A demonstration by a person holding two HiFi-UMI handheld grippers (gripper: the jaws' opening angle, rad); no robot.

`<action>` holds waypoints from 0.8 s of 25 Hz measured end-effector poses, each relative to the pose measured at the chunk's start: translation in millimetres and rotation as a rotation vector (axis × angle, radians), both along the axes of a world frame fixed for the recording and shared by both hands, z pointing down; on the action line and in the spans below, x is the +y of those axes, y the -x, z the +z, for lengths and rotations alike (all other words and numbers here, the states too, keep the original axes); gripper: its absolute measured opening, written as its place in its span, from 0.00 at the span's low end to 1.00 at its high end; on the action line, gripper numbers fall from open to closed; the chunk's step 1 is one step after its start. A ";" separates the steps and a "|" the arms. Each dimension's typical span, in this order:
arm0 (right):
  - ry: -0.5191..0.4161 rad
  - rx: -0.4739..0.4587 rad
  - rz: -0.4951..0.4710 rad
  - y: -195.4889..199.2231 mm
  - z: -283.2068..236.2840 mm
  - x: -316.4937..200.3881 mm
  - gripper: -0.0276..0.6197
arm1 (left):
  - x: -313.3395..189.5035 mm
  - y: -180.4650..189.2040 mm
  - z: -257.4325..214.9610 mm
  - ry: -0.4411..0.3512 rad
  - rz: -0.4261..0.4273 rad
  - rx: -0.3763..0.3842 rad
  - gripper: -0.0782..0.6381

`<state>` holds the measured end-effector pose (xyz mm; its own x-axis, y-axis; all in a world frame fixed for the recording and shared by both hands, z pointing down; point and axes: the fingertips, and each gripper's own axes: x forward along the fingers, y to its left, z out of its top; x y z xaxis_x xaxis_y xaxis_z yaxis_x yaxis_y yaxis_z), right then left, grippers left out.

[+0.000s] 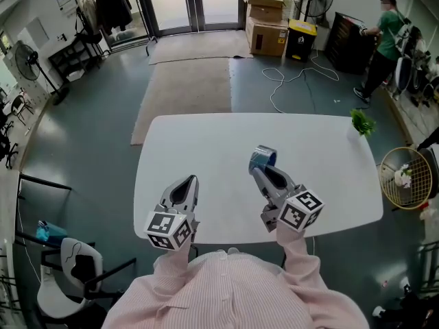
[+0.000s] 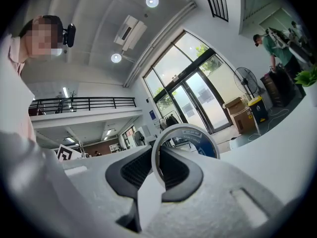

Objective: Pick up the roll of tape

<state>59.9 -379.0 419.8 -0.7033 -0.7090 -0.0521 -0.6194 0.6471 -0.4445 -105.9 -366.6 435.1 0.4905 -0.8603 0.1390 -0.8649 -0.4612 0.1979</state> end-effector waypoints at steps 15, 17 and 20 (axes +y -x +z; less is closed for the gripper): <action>-0.015 0.030 0.015 1.0 -3.5 9.2 0.12 | 8.6 6.9 -4.5 -0.009 -0.005 -0.042 0.11; -0.016 0.038 0.014 2.6 -3.3 10.1 0.12 | 9.7 10.6 -5.6 -0.010 -0.012 -0.043 0.11; -0.017 0.041 0.015 4.9 -3.7 11.3 0.12 | 10.7 16.6 -7.1 -0.011 -0.020 -0.045 0.11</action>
<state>55.0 -367.7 416.1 -0.6947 -0.7184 -0.0355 -0.6463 0.6451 -0.4076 -122.5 -355.9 428.0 0.4666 -0.8715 0.1508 -0.8820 -0.4457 0.1533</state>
